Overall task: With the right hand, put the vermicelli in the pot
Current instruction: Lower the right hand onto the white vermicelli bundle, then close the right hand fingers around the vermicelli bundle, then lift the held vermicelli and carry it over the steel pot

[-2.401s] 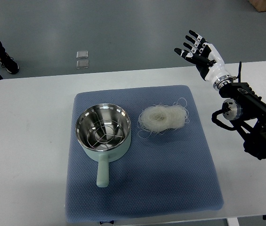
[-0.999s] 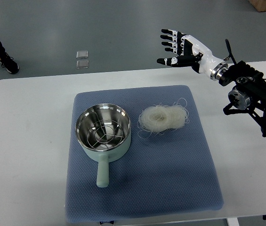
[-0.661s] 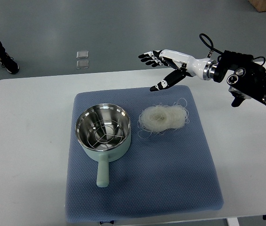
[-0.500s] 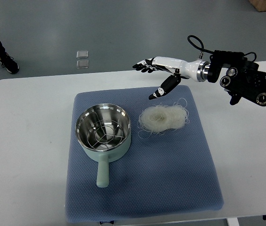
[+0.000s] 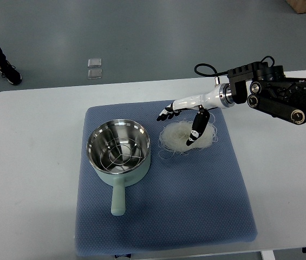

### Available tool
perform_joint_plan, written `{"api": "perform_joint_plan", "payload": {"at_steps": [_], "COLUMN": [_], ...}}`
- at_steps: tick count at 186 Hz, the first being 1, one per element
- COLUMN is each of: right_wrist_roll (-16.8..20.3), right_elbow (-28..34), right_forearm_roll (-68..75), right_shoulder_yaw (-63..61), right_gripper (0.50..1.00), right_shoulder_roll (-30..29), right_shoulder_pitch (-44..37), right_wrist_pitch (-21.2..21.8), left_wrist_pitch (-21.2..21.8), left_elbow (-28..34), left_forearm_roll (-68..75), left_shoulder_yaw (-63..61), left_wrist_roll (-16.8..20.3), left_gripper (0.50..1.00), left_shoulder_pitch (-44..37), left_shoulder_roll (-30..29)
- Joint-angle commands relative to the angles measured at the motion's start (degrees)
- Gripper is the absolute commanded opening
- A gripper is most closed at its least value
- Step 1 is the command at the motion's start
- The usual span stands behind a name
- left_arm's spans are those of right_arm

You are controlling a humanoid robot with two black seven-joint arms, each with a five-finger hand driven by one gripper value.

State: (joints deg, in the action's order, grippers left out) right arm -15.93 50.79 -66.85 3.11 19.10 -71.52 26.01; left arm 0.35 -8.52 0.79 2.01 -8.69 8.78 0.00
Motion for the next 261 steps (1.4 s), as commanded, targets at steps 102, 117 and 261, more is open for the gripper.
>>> {"api": "perform_joint_plan", "payload": {"at_steps": [102,117,261], "right_wrist_roll": [5.12,5.12,4.68], "right_elbow": [-1.30,-1.48,-1.48], "right_forearm_roll": [-7.42,-9.71,-11.82], "right_shoulder_yaw": [5.77,5.77,-1.08], "right_gripper": [0.903,0.872,0.500], "right_shoulder_roll": [-3.54,-3.37,-1.70], "right_shoulder_pitch": [1.64,2.08,1.38], "right_wrist_pitch": [-10.54,-10.63,-13.00], "left_wrist_pitch": [0.08,0.08,0.08], "left_elbow": [1.05,0.97,0.88], "left_forearm_roll": [0.01,0.01,0.09], "left_shoulder_yaw": [0.10,0.10,0.19], "left_wrist_roll": [0.08,0.08,0.08], "left_gripper": [1.000,1.000,1.000], "left_shoulder_pitch": [0.36,0.27,0.27], "left_shoulder_roll": [0.00,0.00,0.00]}}
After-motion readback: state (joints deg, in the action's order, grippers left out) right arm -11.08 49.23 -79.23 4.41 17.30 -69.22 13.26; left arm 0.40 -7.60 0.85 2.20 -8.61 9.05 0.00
